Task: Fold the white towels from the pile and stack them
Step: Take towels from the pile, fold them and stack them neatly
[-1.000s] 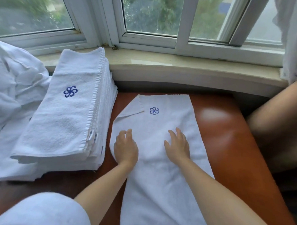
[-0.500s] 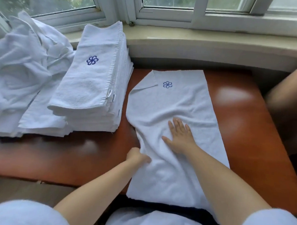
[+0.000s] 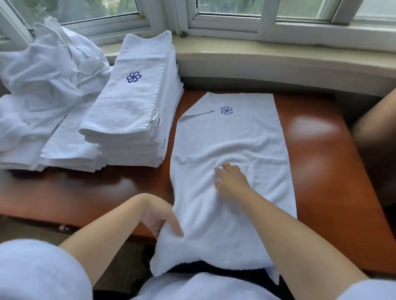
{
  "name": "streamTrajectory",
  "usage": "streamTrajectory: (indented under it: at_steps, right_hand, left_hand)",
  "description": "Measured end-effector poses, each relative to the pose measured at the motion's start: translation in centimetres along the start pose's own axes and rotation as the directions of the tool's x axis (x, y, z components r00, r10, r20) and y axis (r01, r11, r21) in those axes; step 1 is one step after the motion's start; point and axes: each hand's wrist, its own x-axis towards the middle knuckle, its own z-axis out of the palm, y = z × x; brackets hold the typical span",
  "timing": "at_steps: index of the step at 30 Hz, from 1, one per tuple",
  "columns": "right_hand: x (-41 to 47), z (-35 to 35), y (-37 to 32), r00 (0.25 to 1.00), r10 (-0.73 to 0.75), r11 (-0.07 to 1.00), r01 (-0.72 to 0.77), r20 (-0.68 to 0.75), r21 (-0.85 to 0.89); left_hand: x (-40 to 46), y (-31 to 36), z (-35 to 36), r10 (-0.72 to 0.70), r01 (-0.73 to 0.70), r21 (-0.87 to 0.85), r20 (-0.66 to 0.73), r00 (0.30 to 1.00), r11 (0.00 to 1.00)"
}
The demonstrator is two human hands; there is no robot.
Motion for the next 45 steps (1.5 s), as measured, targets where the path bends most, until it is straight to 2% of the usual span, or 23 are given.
streamTrajectory:
  at_steps: [2,3,5,7,8,9,10,11,12,13,14,16,19,23,25,27,29,31,34,37,39,42,45]
  right_hand:
    - [0.4,-1.5,0.9,0.998,0.059,0.946,-0.065,0.03,0.316]
    - [0.4,-2.1,1.5,0.991,0.125,0.846,-0.133,0.05,0.517]
    - [0.3,-3.2,3.0,0.967,0.249,0.602,-0.203,0.06,0.772]
    - [0.0,-3.7,5.0,0.936,0.353,0.524,-0.213,0.017,0.825]
    - [-0.4,-3.7,5.9,0.921,0.389,0.56,-0.221,-0.018,0.798]
    - [-0.8,-3.7,6.6,0.911,0.409,0.605,-0.228,-0.051,0.763]
    - [-1.3,-3.6,7.3,0.906,0.417,0.635,-0.236,-0.069,0.736]
    - [-1.7,-3.4,7.7,0.904,0.422,0.646,-0.242,-0.074,0.724]
    - [-2.1,-3.3,8.0,0.897,0.433,0.664,-0.254,-0.085,0.704]
    - [-2.6,-3.3,8.1,0.888,0.443,0.703,-0.26,-0.121,0.662]
    - [-3.0,-3.4,8.0,0.882,0.44,0.754,-0.26,-0.17,0.603]
    - [-3.6,-3.8,7.5,0.9,0.371,0.856,-0.236,-0.23,0.459]
    - [-3.8,-3.9,5.8,0.968,0.241,0.961,-0.228,-0.067,0.16]
    - [-2.8,-3.9,3.9,0.913,0.409,0.912,-0.408,0.0,0.048]
    - [-1.7,-5.2,3.7,0.885,0.465,0.881,-0.459,-0.03,0.116]
    - [-0.1,-7.4,4.0,0.874,0.449,0.885,-0.407,-0.185,0.227]
    - [1.6,-9.6,4.4,0.852,0.362,0.911,-0.237,-0.379,0.336]
    - [3.3,-11.1,4.8,0.854,0.274,0.934,-0.128,-0.442,0.333]
    - [5.1,-10.8,6.0,0.925,0.274,0.957,-0.235,-0.262,0.171]
    - [5.4,-9.6,7.2,0.924,0.38,0.921,-0.373,-0.045,0.11]
    - [5.4,-9.2,7.9,0.917,0.394,0.918,-0.396,0.058,0.021]
    - [4.8,-9.2,8.8,0.868,0.464,0.886,-0.454,0.179,-0.093]
    - [4.3,-9.1,10.0,0.806,0.578,0.813,-0.582,0.126,-0.001]
  left_hand:
    - [-0.5,1.2,0.1,0.27,-0.24,-0.294,0.067,0.961,0.925]
    - [-0.5,2.2,0.1,0.446,-0.39,-0.467,0.011,0.895,0.794]
    - [-0.3,5.1,0.4,0.683,-0.598,-0.72,-0.239,0.69,0.353]
    - [0.4,7.8,0.6,0.63,-0.628,-0.775,-0.52,0.577,-0.065]
    - [0.9,8.9,0.5,0.556,-0.66,-0.738,-0.61,0.565,-0.14]
    - [1.6,9.6,0.4,0.497,-0.728,-0.68,-0.664,0.559,-0.09]
    - [2.4,9.9,0.2,0.446,-0.812,-0.575,-0.705,0.551,0.095]
    - [3.2,10.0,0.0,0.399,-0.84,-0.368,-0.755,0.521,0.399]
    - [4.0,10.0,-0.3,0.39,-0.718,-0.079,-0.796,0.463,0.692]
    - [4.7,10.0,-0.7,0.432,-0.51,0.193,-0.807,0.403,0.838]
    - [5.2,10.0,-1.0,0.489,-0.337,0.377,-0.794,0.362,0.862]
    - [5.8,10.3,-1.4,0.567,-0.173,0.541,-0.757,0.326,0.823]
    - [6.5,10.8,-2.0,0.619,-0.007,0.657,-0.706,0.345,0.753]
    - [6.3,11.8,-2.4,0.524,0.295,0.627,-0.772,0.36,0.721]
    - [5.5,12.7,-2.1,0.36,0.498,0.59,-0.797,0.484,0.636]
    - [5.3,13.5,-2.4,0.085,0.683,0.627,-0.757,0.648,0.375]
    - [4.0,14.1,-2.1,-0.188,0.783,0.617,-0.762,0.62,0.083]
    - [2.5,14.9,-2.7,-0.29,0.822,0.565,-0.778,0.557,0.064]
    - [1.3,16.3,-5.0,0.056,0.729,0.554,-0.81,0.584,0.401]
    - [1.8,17.4,-6.7,0.447,0.367,0.558,-0.825,0.346,0.744]
    - [3.0,18.0,-7.4,0.439,0.091,0.489,-0.84,0.319,0.868]
    - [4.6,18.6,-8.0,0.238,-0.218,0.159,-0.883,0.406,0.963]
    - [5.5,18.5,-8.2,0.212,-0.184,0.139,-0.851,0.481,0.973]
